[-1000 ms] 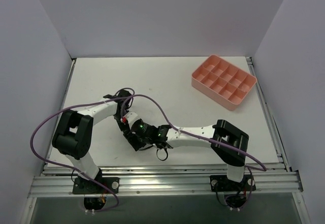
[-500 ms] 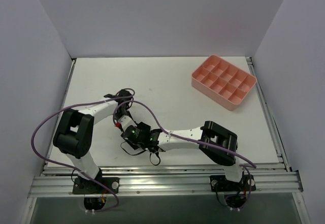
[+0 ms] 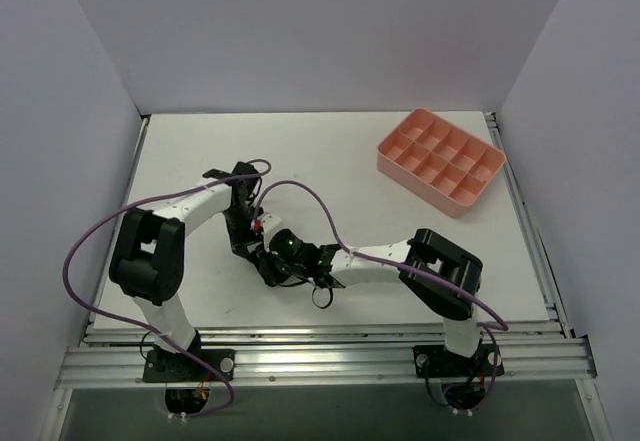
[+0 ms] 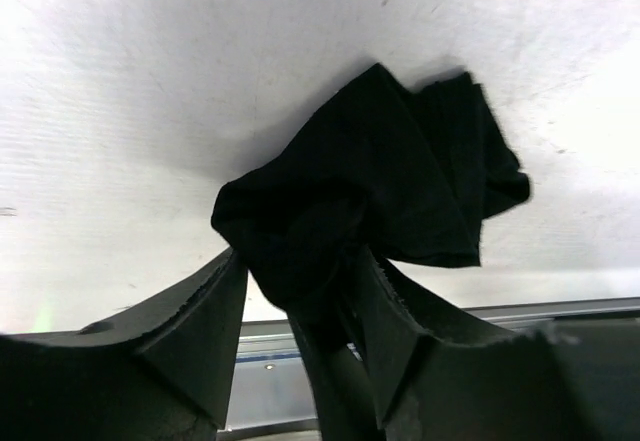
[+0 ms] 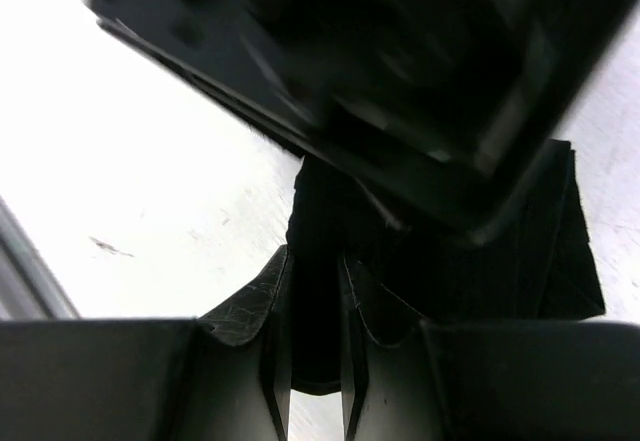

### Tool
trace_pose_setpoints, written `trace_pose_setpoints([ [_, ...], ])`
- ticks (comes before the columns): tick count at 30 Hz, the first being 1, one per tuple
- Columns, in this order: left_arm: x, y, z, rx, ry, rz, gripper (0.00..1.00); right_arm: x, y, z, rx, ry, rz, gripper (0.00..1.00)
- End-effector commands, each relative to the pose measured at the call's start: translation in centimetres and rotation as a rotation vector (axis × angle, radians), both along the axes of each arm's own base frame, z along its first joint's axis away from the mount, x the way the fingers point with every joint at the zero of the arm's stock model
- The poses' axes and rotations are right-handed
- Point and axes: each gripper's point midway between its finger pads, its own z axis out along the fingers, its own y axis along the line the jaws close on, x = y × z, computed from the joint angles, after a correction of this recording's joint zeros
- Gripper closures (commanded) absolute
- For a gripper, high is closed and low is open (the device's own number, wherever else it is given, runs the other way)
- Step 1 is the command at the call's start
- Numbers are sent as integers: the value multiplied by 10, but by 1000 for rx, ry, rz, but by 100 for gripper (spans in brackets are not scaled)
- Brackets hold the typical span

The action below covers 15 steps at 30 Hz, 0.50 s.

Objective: Roll the underwear

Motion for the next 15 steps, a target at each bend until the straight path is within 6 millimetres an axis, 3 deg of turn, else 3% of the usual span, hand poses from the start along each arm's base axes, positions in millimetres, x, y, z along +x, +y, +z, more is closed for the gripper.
trace_pose_setpoints([
  [1, 21, 16, 31, -4, -96, -31, 43, -41, -34, -62, -89, 283, 50, 100],
  [6, 31, 27, 43, -9, -142, -43, 41, -41, -38, -71, -13, 404, 10, 100],
  [15, 11, 41, 42, 18, -199, 49, 38, -38, -51, -79, 168, 596, -67, 100],
])
